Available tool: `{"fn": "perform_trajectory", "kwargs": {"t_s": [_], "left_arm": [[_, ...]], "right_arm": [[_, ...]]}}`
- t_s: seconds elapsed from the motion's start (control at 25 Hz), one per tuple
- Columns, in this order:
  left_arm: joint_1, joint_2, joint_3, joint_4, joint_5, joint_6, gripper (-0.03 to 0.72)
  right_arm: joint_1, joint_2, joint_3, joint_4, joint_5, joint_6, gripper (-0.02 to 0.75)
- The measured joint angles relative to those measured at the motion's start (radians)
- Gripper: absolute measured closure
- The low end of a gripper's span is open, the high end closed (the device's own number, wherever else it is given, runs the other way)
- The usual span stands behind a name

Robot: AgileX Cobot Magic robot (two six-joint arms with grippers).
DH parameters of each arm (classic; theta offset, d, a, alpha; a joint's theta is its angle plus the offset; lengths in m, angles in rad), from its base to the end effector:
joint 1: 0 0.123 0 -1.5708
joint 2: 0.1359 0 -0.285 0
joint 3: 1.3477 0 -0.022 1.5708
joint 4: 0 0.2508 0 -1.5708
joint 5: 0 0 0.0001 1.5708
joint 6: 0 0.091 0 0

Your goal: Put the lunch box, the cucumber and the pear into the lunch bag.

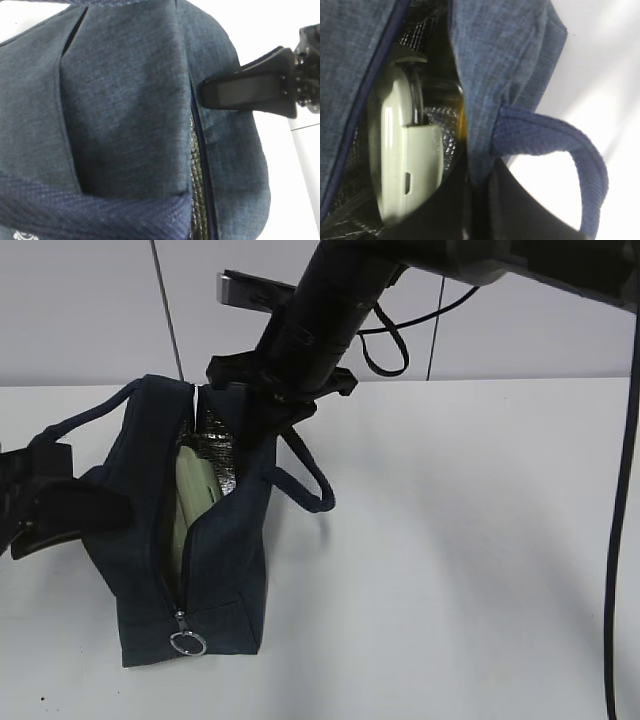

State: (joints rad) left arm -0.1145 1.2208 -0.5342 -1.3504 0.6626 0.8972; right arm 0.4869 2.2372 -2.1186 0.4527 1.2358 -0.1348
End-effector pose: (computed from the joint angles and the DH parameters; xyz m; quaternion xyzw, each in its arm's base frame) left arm 0.2036 -0.0785 0.2276 -0.0005 0.8820 -0.3755 0.2848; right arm 0.4099 0.2595 0.2570 -0.2557 0.9296 0.2431 0.1064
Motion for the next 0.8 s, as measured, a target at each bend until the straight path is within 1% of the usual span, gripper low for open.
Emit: {"fn": "perform_trajectory", "kwargs": {"t_s": [0.04,0.16,0.24,0.4,0.6,0.8], "left_arm": [[0.0,0.0,0.0,-0.007,0.0,0.003,0.707],[0.0,0.001,-0.003,-0.052,0.0,0.042,0.707],[-0.003,0.002,-0.021,-0.057,0.0,0.055,0.707],[-0.033,0.008,-0.087,-0.057,-0.003,0.059,0.707],[-0.095,0.076,-0.172,-0.073,-0.003,0.062,0.707],[-0.187,0.15,-0.232,-0.117,-0.014,0.065,0.707]], "right_arm": [[0.0,0.0,0.0,-0.011,0.0,-0.002,0.726],[0.0,0.0,0.0,-0.057,0.0,-0.004,0.731],[0.0,-0.002,0.0,-0.102,0.002,-0.007,0.732],[-0.006,-0.049,0.002,-0.175,0.015,-0.007,0.732],[-0.018,-0.151,0.003,-0.278,0.026,0.011,0.732],[-0.027,-0.237,0.016,-0.354,0.039,0.026,0.732]]}}
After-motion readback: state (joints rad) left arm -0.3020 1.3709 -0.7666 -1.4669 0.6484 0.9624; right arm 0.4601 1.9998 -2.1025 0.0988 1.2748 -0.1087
